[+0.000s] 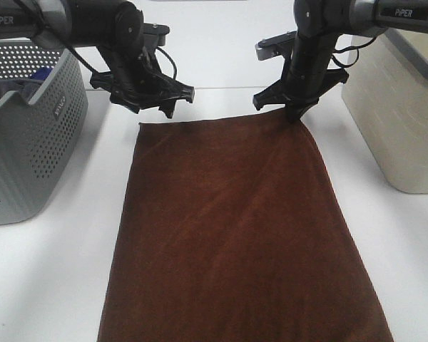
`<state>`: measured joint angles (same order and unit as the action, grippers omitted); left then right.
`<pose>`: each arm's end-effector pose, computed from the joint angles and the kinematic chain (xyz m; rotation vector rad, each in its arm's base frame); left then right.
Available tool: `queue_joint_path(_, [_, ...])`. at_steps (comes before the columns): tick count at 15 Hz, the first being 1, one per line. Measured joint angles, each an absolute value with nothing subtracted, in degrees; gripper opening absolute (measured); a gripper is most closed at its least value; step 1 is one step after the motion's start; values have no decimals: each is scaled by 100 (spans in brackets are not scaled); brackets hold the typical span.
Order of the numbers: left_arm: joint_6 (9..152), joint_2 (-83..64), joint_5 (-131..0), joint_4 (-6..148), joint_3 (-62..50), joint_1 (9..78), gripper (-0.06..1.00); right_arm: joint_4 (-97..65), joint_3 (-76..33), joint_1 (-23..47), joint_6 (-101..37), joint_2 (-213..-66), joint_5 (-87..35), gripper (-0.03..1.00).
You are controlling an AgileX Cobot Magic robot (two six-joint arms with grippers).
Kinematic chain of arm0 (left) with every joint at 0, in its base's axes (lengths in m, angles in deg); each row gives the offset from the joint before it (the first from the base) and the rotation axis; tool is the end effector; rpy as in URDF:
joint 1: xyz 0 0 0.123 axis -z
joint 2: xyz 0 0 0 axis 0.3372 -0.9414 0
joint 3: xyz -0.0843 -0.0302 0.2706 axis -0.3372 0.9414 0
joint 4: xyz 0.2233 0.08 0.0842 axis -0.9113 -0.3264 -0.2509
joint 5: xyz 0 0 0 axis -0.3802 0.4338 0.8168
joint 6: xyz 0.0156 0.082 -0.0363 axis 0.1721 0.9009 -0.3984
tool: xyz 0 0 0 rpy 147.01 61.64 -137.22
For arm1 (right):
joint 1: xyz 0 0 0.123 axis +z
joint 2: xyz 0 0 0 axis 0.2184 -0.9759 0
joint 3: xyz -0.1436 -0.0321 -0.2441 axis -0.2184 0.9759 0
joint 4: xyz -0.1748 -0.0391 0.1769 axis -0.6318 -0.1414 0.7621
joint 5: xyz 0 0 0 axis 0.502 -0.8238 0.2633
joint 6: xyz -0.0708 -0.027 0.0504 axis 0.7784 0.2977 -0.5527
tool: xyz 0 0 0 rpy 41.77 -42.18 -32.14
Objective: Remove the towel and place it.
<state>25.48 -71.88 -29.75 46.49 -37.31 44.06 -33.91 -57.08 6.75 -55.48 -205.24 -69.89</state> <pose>0.4771 -0.2037 0.1494 0.2232 2.5842 -0.0745 0.4884 0.1585 0.1405 -0.5606 2.7199 -0.1297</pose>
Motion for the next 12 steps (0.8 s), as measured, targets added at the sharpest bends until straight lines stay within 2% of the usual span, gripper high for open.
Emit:
queue_joint_path(4, [2485,-7709,-2700,4964,-4264,4073,58,-3391,-5708,675,-5548,-20518,-6989,0])
queue_joint_path(9, [2692,-8030,-2774,5159,-4373,4028,55,-3391,-5708,675,-5548,-20518,-6966,0])
queue_joint_path(12, [2692,-8145,-2814,5182,-4447,4028,43,-3391,-5708,675,-5548,-20518,-6960,0])
